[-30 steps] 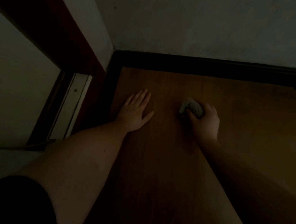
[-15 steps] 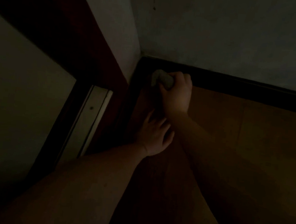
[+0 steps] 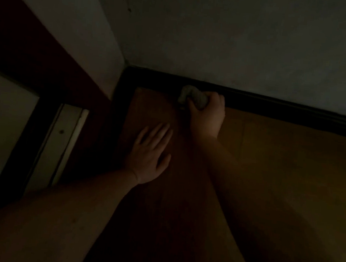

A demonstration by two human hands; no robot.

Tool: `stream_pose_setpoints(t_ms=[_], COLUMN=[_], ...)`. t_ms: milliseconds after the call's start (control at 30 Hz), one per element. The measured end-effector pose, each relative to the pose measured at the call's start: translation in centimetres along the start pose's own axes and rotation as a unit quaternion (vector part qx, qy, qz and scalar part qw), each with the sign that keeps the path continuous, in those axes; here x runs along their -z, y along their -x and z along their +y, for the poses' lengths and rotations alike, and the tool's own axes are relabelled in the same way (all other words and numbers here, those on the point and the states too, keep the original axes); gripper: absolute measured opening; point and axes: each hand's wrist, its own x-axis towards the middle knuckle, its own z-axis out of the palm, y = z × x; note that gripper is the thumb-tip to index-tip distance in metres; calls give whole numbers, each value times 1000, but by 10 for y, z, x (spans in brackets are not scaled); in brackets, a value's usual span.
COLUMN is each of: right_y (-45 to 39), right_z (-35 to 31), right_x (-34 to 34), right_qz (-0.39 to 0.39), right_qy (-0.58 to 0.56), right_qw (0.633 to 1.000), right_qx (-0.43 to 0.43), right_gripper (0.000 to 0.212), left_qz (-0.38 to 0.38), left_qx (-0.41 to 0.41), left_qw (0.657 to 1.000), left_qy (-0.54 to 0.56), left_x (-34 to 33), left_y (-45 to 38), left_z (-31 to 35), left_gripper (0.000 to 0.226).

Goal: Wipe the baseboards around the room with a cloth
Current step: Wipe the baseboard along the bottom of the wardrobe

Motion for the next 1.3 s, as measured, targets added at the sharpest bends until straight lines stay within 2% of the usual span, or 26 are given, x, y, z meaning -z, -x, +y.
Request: stream_pose_setpoints(t_ms=[300, 433, 567, 667, 800, 1000, 1100, 1200, 1300], right_y=[-15, -23, -22, -8, 14, 31, 25, 10, 3], right_z=[66, 85, 87, 69, 19, -71, -92, -97, -90], right_x=[126, 173, 188, 162, 85, -19, -50, -56, -39], right_qz=[119, 142, 152, 105, 4, -43, -54, -44, -25], right_qy=[79, 133, 147, 141, 121, 58, 56, 46, 20], right_qw=[987, 975, 963, 976, 992, 982, 982, 991, 994], right_qx=[-78, -109, -165, -133, 26, 172, 174, 120, 101], right_gripper=[24, 24, 32, 33, 44, 30, 29, 38, 37], left_qz=[-13, -16, -34, -34, -32, 7, -25, -68, -52], left_qx=[8, 6, 12, 14, 14, -6, 0, -1, 9], left_qw=[1000, 1000, 999, 999, 999, 1000, 1000, 998, 999], left_qy=[-9, -5, -14, -4, 0, -16, 16, 6, 1], left_x=[-3, -4, -3, -1, -1, -1, -1, -3, 1], left_y=[1, -2, -2, -2, -2, 0, 1, 0, -1], left_z=[0, -1, -1, 0, -1, 1, 1, -1, -1], left_gripper=[72, 71, 71, 70, 70, 59, 65, 74, 73])
